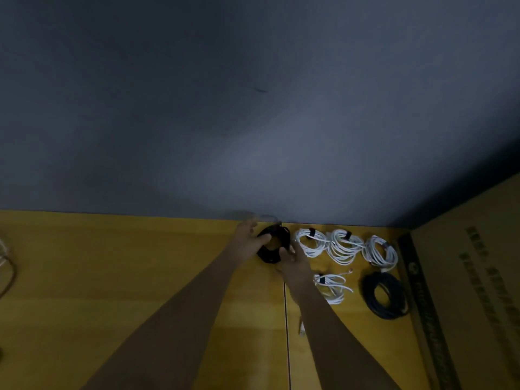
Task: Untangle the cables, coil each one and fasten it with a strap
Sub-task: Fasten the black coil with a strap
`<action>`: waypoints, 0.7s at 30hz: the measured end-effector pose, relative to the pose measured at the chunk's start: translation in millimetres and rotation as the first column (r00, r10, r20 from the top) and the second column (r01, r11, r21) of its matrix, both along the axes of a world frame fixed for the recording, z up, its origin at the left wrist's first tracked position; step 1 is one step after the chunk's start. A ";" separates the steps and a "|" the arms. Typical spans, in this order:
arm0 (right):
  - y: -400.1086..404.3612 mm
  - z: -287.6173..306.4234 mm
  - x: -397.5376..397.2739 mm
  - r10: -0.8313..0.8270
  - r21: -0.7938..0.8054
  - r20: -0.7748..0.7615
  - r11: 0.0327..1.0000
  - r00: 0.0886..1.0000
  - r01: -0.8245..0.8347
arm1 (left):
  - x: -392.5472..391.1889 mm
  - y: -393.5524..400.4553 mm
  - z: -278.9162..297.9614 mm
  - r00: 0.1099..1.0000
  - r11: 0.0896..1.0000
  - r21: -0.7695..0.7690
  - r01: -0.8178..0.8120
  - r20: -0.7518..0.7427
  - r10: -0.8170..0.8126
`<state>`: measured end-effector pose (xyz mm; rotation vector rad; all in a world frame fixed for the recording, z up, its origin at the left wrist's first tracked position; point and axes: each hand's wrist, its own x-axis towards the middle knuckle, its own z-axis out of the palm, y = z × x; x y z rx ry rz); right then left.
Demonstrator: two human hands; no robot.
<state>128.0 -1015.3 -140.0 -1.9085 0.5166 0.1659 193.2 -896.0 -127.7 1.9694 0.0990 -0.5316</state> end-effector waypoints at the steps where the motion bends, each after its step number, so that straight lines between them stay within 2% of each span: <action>1: 1.7 1.2 3.1 0.018 0.005 -0.065 1.000 0.998 -0.018 | 2.1 0.7 1.3 0.999 0.999 0.038 0.033 0.005 -0.033; 2: 2.2 4.6 4.5 0.048 0.010 -0.117 0.999 0.992 -0.048 | 3.0 1.8 1.7 0.998 0.996 0.076 0.054 0.019 -0.056; 4: 2.3 12.1 2.3 0.064 -0.082 -0.176 0.993 0.982 -0.079 | 0.0 5.5 1.2 0.997 0.989 0.136 0.057 0.050 -0.064; 6: 2.5 22.5 -4.6 0.053 -0.159 -0.157 0.984 0.986 -0.078 | -4.9 10.5 3.8 0.993 0.977 0.191 0.091 0.058 -0.104; 10: -0.8 38.7 -16.0 0.088 -0.170 -0.161 0.979 0.983 -0.115 | -12.1 16.1 8.9 0.948 0.915 0.288 0.284 0.057 -0.312; 12: -5.2 42.6 -15.5 0.116 -0.217 -0.109 0.966 0.987 -0.138 | -13.0 14.9 8.4 0.919 0.872 0.354 0.339 0.074 -0.388; 17: -10.5 35.0 -2.8 0.252 -0.417 0.133 0.891 0.959 -0.176 | -15.8 15.7 -4.9 0.898 0.829 0.469 0.306 0.147 -0.414; 21: -11.3 25.9 0.9 0.380 -0.566 0.120 0.785 0.917 -0.251 | -20.1 20.5 -7.8 0.849 0.753 0.548 0.365 0.137 -0.511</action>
